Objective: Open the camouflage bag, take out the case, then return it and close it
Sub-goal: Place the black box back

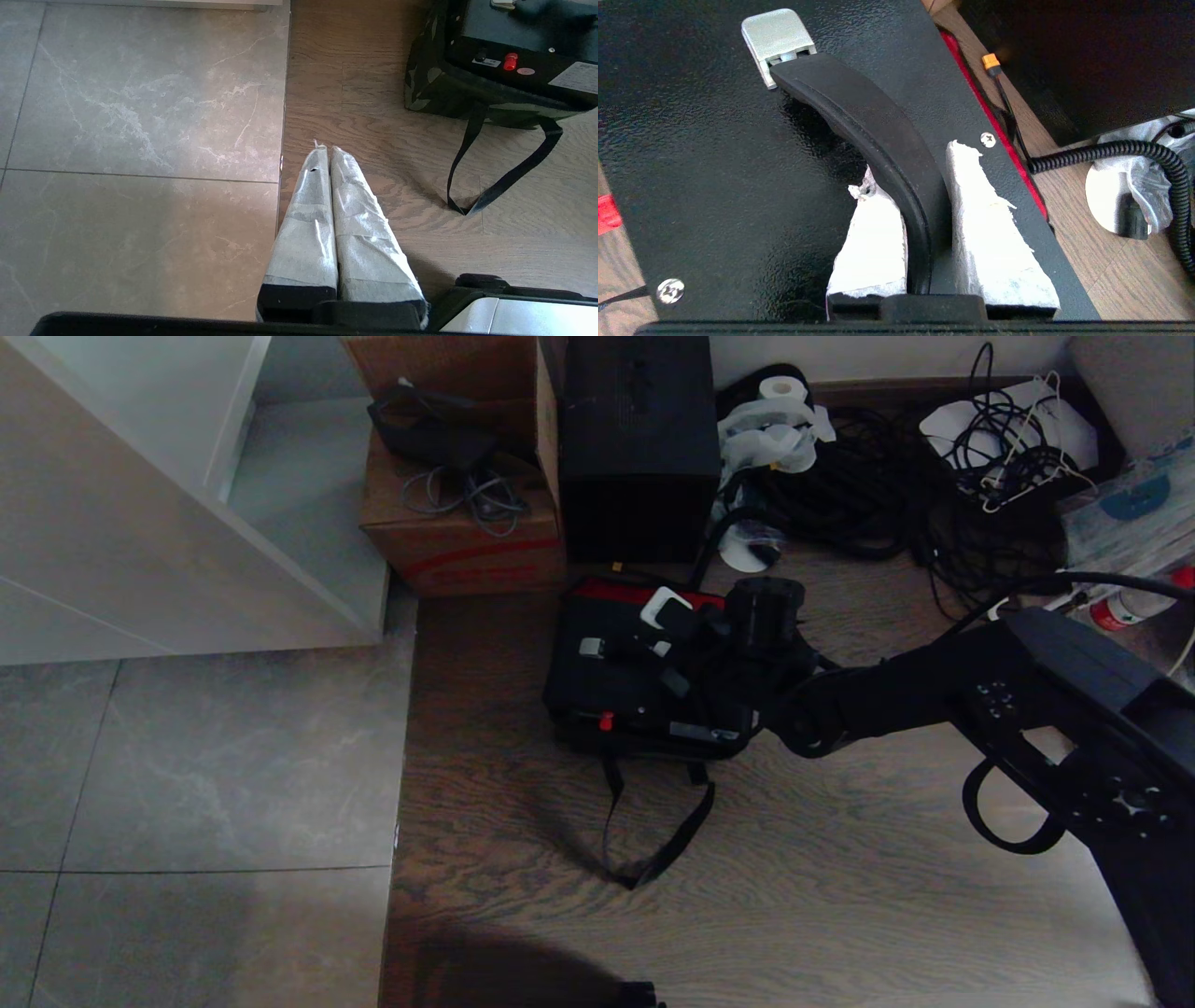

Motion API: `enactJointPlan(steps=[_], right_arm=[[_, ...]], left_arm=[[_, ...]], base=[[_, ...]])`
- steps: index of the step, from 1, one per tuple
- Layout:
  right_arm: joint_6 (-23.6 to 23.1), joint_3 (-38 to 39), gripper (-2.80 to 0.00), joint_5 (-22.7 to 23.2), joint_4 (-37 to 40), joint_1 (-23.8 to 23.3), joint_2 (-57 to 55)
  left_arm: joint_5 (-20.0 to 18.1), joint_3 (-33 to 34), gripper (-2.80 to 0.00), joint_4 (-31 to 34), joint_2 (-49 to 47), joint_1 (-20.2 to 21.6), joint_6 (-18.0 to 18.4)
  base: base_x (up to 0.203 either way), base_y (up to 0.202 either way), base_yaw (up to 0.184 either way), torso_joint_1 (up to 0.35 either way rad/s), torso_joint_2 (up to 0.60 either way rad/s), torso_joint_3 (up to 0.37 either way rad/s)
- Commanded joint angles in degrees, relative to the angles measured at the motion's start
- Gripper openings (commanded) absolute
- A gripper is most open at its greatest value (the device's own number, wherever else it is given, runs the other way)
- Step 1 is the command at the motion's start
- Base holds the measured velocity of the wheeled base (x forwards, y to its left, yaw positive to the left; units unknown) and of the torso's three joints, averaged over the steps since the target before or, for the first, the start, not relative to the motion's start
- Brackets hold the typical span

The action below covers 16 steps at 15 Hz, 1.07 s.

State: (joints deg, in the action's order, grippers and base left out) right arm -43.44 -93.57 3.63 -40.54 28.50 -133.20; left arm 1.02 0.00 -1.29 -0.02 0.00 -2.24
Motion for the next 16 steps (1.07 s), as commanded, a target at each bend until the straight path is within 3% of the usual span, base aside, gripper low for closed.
enactJointPlan(steps=[1,16], right_arm=[[-0.11,-2.15,-2.8,-0.32,1.56,-0.2,-1.48],[0.76,-5.95,-2.8,0.09,1.96,-0.32,-7.4]], left_arm=[[0.03,0.53,-2.8,-0.03,0.02,0.0,-0.04],[0.03,0.53,-2.8,0.06,0.08,0.0,-0.04]], base=[[0.0,0.0,0.0,0.0,0.0,0.0],[0.0,0.0,0.0,0.0,0.0,0.0]])
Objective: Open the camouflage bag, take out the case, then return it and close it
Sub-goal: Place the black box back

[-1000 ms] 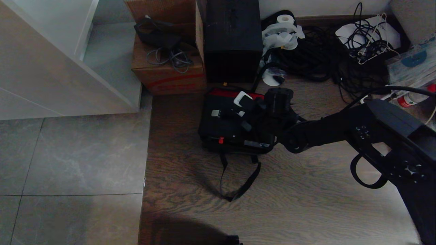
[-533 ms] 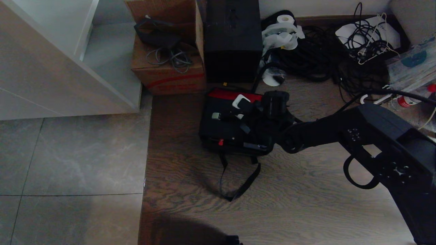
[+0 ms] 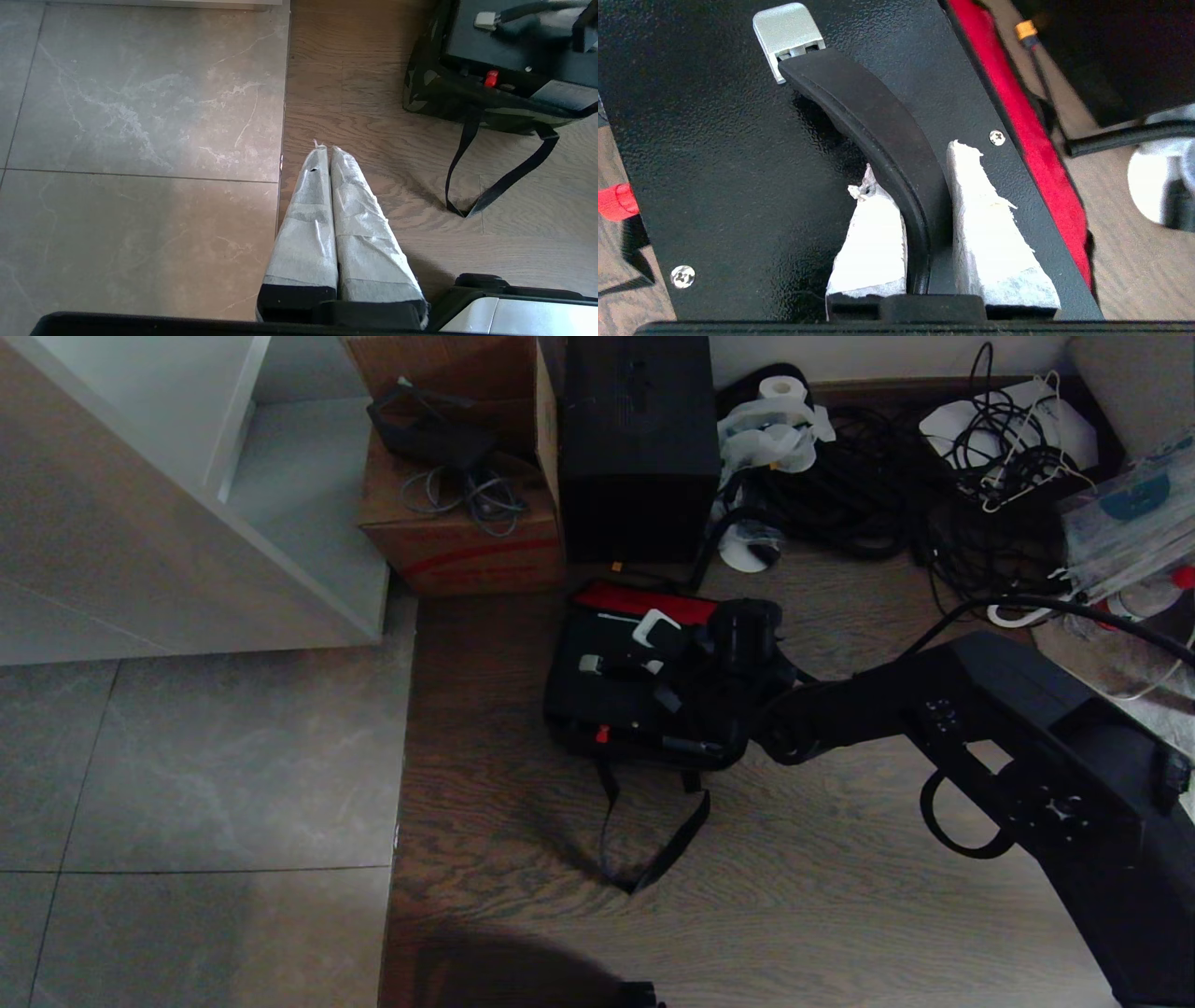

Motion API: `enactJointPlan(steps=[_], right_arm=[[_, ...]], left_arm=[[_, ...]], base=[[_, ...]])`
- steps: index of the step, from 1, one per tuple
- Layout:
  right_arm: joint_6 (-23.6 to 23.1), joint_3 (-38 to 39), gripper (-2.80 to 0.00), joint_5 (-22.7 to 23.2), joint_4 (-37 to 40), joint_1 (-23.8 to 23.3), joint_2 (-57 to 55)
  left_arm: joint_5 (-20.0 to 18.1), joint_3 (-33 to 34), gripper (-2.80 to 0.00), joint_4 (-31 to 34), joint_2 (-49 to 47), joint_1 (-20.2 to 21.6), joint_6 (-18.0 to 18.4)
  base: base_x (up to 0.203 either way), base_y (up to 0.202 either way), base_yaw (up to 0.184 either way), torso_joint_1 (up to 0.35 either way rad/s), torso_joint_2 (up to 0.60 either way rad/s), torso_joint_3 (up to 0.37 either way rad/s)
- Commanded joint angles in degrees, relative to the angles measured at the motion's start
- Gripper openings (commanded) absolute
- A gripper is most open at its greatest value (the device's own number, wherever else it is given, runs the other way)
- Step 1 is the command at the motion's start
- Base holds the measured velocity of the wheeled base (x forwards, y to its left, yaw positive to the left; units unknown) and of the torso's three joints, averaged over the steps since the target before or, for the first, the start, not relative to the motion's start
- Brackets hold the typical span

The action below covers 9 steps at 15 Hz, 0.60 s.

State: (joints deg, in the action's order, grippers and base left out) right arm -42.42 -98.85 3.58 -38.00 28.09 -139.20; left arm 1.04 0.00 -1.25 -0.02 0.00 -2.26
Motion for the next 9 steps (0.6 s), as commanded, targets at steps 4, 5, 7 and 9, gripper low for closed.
enactJointPlan(steps=[4,5,7,9], right_arm=[[1.12,-4.32,-2.8,0.09,0.74,0.13,-3.17],[1.2,-4.65,-2.8,0.06,0.74,0.13,-3.56],[1.23,-5.28,-2.8,0.11,0.73,0.13,-5.03],[1.29,-5.3,-2.8,0.2,0.57,0.04,-5.74]], left_arm=[[0.02,0.53,-2.8,-0.07,0.02,0.0,-0.03],[0.02,0.53,-2.8,-0.07,0.11,0.0,-0.03],[0.02,0.53,-2.8,-0.02,0.08,0.0,-0.03],[0.02,0.53,-2.8,-0.07,0.08,0.0,-0.03]], base=[[0.0,0.0,0.0,0.0,0.0,0.0],[0.0,0.0,0.0,0.0,0.0,0.0],[0.0,0.0,0.0,0.0,0.0,0.0],[0.0,0.0,0.0,0.0,0.0,0.0]])
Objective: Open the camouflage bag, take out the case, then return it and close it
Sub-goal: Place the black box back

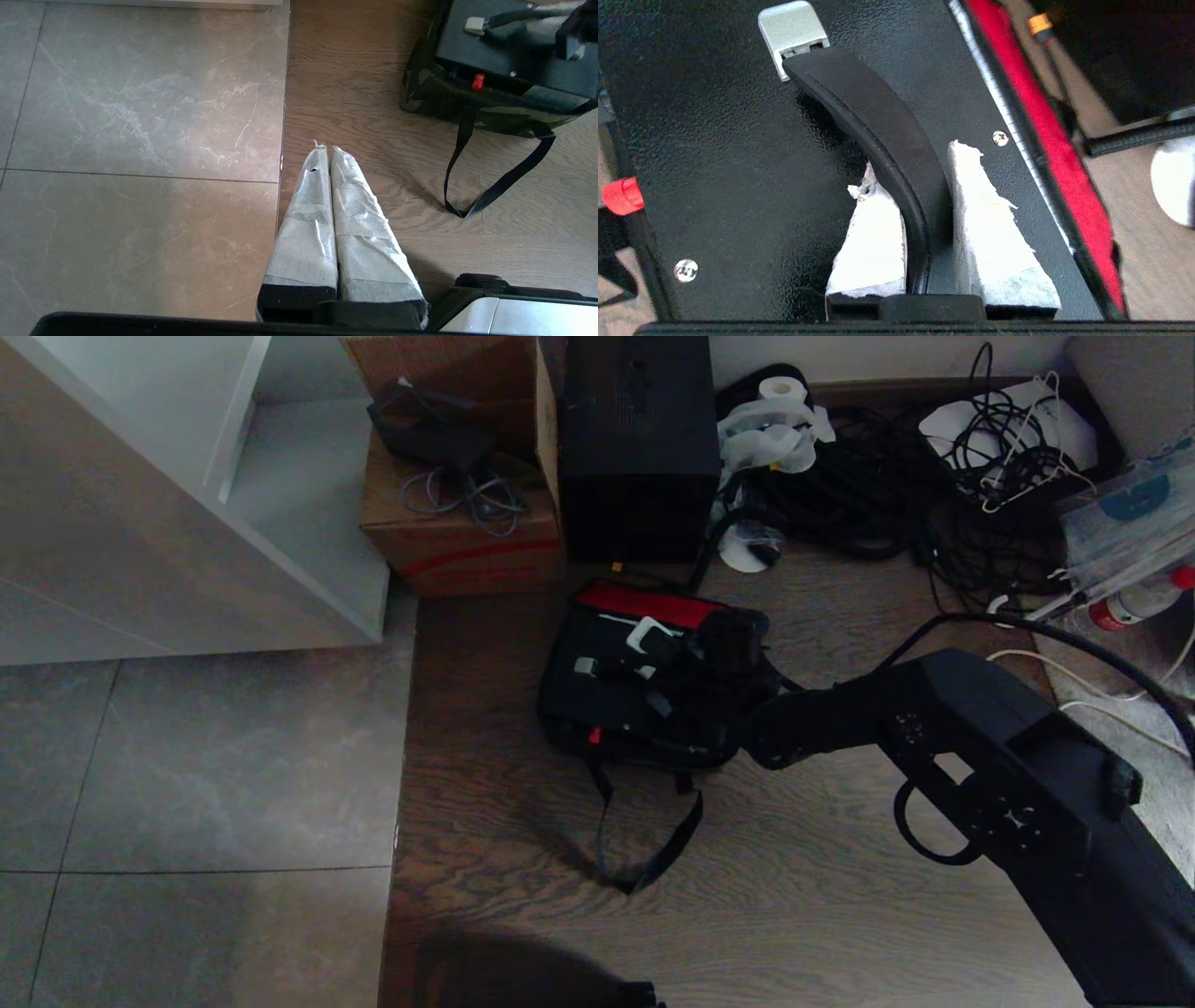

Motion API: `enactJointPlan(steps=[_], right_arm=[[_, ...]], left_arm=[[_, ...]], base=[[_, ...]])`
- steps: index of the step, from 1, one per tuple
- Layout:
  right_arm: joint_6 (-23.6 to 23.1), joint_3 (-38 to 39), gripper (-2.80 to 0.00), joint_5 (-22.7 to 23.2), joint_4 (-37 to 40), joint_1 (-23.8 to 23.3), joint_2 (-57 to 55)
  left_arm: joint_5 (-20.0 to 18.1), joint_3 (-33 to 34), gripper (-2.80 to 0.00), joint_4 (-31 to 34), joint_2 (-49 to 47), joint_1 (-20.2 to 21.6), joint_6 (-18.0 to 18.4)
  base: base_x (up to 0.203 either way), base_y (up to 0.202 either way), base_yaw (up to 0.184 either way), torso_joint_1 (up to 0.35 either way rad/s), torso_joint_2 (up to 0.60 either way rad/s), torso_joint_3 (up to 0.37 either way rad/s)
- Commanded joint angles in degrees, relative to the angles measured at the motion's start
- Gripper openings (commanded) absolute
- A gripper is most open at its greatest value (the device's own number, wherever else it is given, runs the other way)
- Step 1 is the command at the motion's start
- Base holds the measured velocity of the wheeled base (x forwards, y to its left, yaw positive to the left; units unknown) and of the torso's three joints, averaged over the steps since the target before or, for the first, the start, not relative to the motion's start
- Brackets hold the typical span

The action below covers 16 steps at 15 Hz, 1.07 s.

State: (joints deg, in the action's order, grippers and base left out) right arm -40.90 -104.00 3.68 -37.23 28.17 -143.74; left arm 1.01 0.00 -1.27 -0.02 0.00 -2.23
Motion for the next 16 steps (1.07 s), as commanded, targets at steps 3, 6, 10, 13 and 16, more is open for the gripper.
enactJointPlan(steps=[3,6,10,13,16], right_arm=[[-0.23,-0.16,-2.8,0.19,-0.12,-0.56,-2.23],[-0.23,-0.24,-2.8,0.1,-0.12,-0.75,-2.69],[-0.23,0.11,-2.8,0.01,0.32,-0.93,-3.75],[-0.31,0.64,0.0,-0.07,0.66,-0.92,-4.11],[-0.32,2.67,0.0,-0.2,1.24,-0.92,-2.96]], left_arm=[[0.04,0.53,-2.8,-0.05,0.06,0.0,-0.05],[0.04,0.53,-2.8,-0.05,0.05,0.0,-0.05],[0.04,0.53,-2.8,-0.04,0.02,0.0,-0.05],[0.04,0.53,-2.8,-0.05,0.02,0.0,-0.05],[0.04,0.53,-2.8,-0.01,0.08,0.0,-0.05]], base=[[0.0,0.0,0.0,0.0,0.0,0.0],[0.0,0.0,0.0,0.0,0.0,0.0],[0.0,0.0,0.0,0.0,0.0,0.0],[0.0,0.0,0.0,0.0,0.0,0.0],[0.0,0.0,0.0,0.0,0.0,0.0]])
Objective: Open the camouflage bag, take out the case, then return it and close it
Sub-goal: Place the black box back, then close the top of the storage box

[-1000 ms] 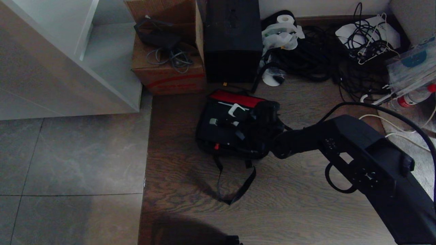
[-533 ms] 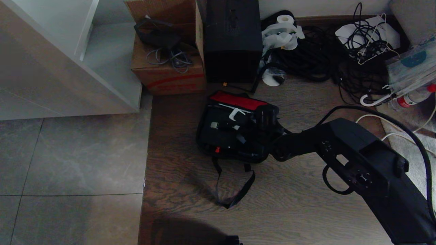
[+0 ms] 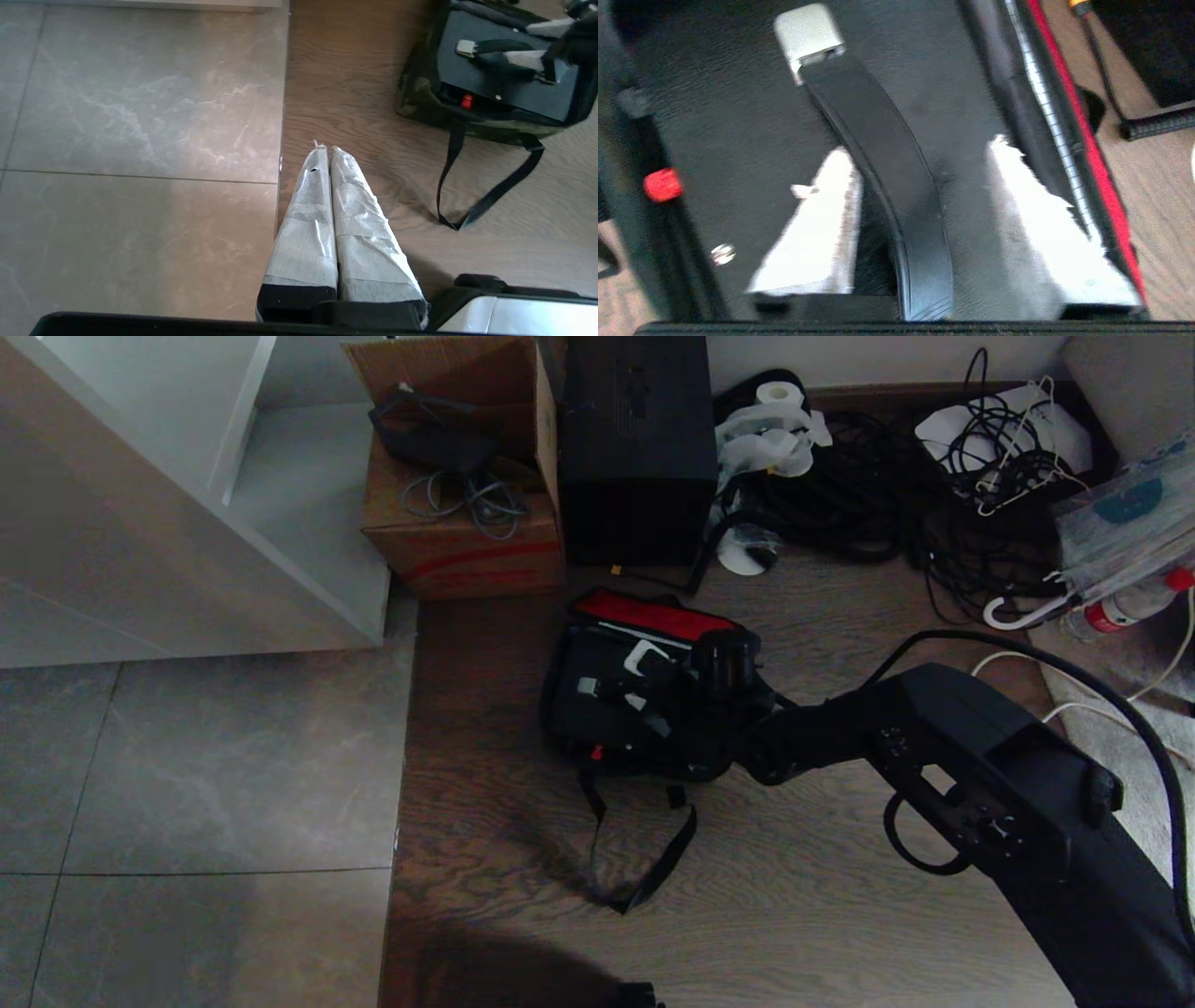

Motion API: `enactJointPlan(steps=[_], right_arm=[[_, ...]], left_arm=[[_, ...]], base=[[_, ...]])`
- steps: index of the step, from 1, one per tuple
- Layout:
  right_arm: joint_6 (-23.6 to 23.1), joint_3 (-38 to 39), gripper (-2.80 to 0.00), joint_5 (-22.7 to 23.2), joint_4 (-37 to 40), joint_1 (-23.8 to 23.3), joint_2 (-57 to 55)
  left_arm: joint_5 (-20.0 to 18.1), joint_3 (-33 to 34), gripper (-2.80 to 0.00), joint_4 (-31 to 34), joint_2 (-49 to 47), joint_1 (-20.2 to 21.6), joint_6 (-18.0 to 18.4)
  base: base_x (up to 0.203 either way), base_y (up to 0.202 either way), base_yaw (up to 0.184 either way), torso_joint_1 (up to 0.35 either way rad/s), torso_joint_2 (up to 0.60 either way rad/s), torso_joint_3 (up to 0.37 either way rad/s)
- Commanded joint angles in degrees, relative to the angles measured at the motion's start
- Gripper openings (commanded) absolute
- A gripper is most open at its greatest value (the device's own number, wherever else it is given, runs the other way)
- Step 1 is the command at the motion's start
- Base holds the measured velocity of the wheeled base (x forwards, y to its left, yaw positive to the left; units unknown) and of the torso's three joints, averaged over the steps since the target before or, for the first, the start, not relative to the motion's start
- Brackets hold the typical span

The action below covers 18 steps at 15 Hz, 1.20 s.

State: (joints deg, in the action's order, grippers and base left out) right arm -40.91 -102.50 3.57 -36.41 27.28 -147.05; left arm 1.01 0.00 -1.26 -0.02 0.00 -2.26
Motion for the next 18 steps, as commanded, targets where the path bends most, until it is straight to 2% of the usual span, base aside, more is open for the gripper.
enactJointPlan(steps=[1,9,10,12,14,18], right_arm=[[-0.32,2.63,0.0,0.0,0.58,-0.04,1.53],[-0.53,27.35,0.0,2.21,1.07,-0.39,17.26],[-0.35,30.64,-2.8,2.28,1.45,-0.45,20.12],[1.24,36.61,-2.8,2.38,2.79,-0.96,26.49],[6.61,41.21,-2.8,2.03,5.89,-1.24,32.88],[10.55,48.79,-2.8,-1.33,18.28,-4.27,46.06]], left_arm=[[0.04,0.53,-2.8,-0.06,0.02,0.0,-0.03],[0.04,0.53,-2.8,-0.06,0.02,0.0,-0.03],[0.04,0.53,-2.8,-0.02,0.02,0.0,-0.03],[0.04,0.53,-2.8,-0.06,0.02,0.0,-0.03],[0.04,0.53,-2.8,-0.06,0.02,0.0,-0.03],[0.04,0.53,-2.8,-0.06,0.02,0.0,-0.03]], base=[[0.0,0.0,0.0,0.0,0.0,0.0],[0.0,0.0,0.0,0.0,0.0,0.0],[0.0,0.0,0.0,0.0,0.0,0.0],[0.0,0.0,0.0,0.0,0.0,0.0],[0.0,0.0,0.0,0.0,0.0,0.0],[0.0,0.0,0.0,0.0,0.0,0.0]])
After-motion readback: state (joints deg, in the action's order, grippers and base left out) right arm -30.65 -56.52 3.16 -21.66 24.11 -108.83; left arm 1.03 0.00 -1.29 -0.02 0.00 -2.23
